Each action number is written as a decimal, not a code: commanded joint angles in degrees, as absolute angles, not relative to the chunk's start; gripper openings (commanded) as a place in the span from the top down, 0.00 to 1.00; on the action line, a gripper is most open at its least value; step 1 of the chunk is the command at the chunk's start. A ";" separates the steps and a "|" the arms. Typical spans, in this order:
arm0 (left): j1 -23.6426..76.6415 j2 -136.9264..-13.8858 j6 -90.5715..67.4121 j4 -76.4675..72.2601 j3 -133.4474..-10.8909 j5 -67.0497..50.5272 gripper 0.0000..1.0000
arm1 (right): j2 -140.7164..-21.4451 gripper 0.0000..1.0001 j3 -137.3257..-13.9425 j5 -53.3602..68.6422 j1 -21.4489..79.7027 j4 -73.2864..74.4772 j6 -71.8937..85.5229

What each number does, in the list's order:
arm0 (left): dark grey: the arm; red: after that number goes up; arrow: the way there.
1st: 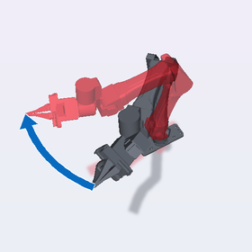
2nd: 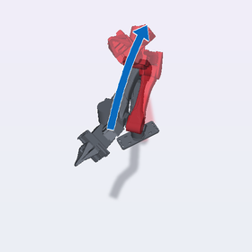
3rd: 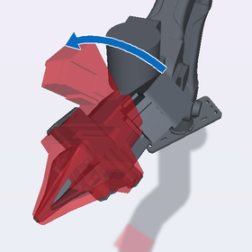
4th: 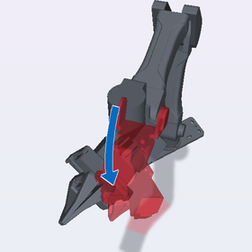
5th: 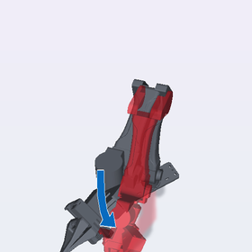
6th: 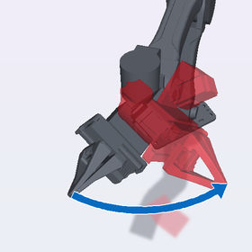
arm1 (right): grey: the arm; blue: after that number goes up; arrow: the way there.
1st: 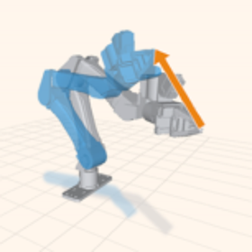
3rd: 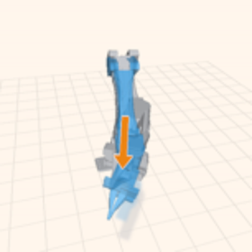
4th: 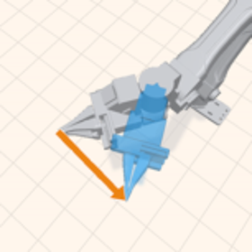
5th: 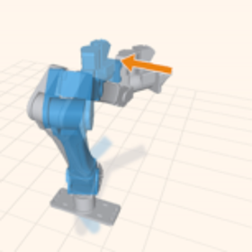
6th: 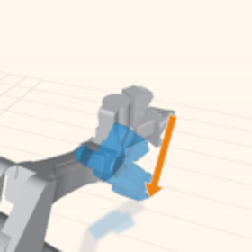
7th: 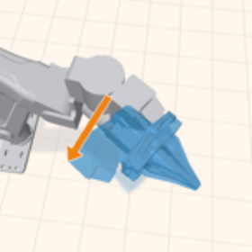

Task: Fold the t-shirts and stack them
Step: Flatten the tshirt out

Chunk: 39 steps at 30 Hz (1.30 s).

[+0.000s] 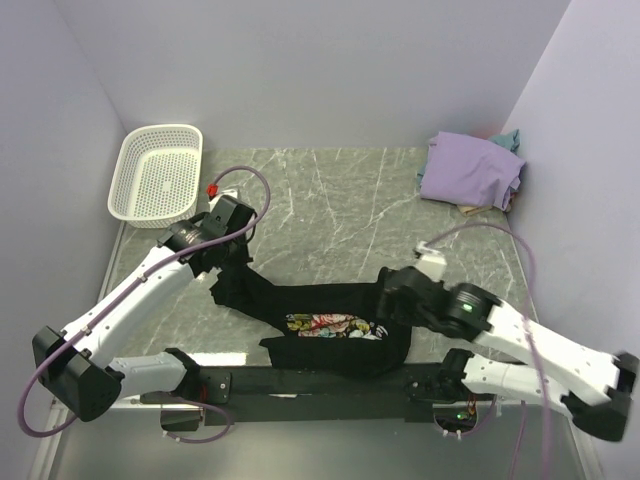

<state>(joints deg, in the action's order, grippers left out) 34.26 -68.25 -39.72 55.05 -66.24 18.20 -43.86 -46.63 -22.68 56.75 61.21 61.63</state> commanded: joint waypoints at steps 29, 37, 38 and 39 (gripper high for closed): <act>34.01 -67.59 -38.41 52.64 -63.98 15.38 0.99 | -75.41 0.31 -47.38 -27.16 39.02 38.24 39.11; 34.01 -67.68 -38.41 52.47 -63.72 15.38 0.99 | -74.01 1.00 -46.14 -22.94 38.76 35.60 37.01; 34.01 -67.76 -38.32 52.47 -63.72 15.38 0.99 | -73.31 1.00 -47.01 -23.11 38.85 35.68 36.91; 34.01 -67.76 -38.41 52.30 -63.81 15.55 0.99 | -72.34 1.00 -47.72 -23.29 38.76 35.68 36.30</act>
